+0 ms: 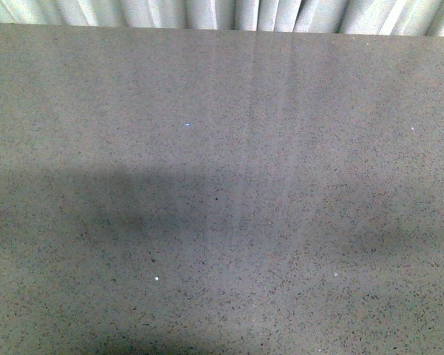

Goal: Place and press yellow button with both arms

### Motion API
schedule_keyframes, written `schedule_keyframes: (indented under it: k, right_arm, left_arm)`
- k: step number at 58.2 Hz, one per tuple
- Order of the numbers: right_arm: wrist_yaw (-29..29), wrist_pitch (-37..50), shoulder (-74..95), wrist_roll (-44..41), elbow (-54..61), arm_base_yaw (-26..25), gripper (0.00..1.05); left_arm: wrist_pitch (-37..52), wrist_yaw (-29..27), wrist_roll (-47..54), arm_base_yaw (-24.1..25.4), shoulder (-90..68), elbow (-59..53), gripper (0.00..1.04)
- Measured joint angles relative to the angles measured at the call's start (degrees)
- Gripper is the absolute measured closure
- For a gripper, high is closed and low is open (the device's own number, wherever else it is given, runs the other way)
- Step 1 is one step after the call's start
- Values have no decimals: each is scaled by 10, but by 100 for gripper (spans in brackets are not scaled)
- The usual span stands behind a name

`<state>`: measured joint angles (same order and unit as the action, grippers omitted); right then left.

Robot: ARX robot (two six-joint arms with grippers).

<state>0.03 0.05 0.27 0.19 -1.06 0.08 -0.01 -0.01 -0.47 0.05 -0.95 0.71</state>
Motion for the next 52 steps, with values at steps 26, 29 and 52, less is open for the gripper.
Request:
schedule_keyframes:
  k: [26,29,52]
  right_arm:
    - [0,0,0,0,0,0,9]
    - [0,0,0,0,0,0,9]
    - [-1,0,0,0,0,0,9]
  left_arm:
    - [0,0,0,0,0,0,9]
    - [0,0,0,0,0,0,9]
    - [-96,284,-93,6,-298,152,9]
